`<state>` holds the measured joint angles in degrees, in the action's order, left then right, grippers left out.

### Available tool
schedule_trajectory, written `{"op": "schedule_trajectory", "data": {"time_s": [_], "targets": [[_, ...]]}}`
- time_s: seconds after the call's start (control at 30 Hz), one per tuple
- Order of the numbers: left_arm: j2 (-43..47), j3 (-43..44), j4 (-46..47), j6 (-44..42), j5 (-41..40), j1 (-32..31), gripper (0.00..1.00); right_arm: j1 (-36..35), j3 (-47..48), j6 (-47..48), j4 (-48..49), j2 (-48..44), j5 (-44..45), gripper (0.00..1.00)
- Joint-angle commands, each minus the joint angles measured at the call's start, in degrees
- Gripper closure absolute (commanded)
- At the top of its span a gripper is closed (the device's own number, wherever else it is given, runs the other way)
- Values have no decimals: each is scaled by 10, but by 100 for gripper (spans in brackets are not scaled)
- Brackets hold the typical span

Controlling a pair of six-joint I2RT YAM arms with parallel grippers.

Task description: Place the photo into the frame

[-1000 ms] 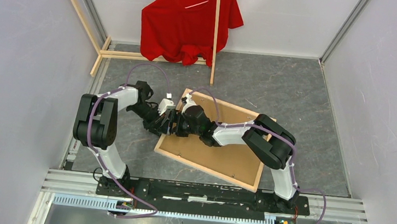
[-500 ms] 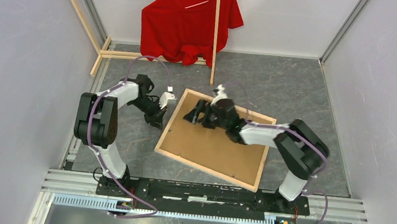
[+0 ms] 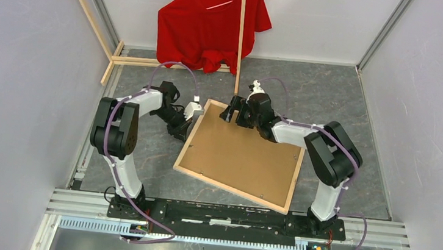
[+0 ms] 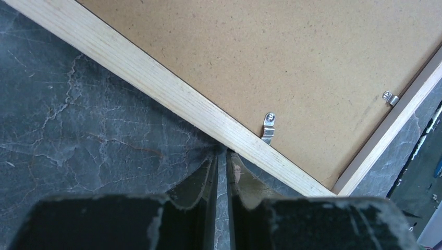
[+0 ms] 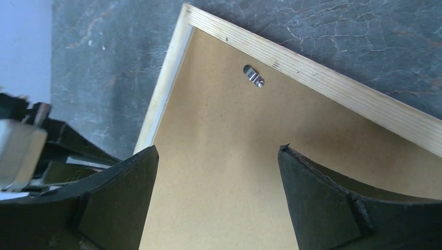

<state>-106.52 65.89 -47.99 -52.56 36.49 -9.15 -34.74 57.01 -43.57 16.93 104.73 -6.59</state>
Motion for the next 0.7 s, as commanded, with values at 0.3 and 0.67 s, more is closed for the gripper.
{"op": "schedule_trajectory", "data": {"time_s": [0.3, 0.67], "targets": [[19, -31, -11, -12, 44, -29, 82, 0, 107, -5, -1, 111, -19, 11], [12, -37, -11, -25, 45, -29, 83, 1, 125, -25, 11, 144, -12, 12]]}}
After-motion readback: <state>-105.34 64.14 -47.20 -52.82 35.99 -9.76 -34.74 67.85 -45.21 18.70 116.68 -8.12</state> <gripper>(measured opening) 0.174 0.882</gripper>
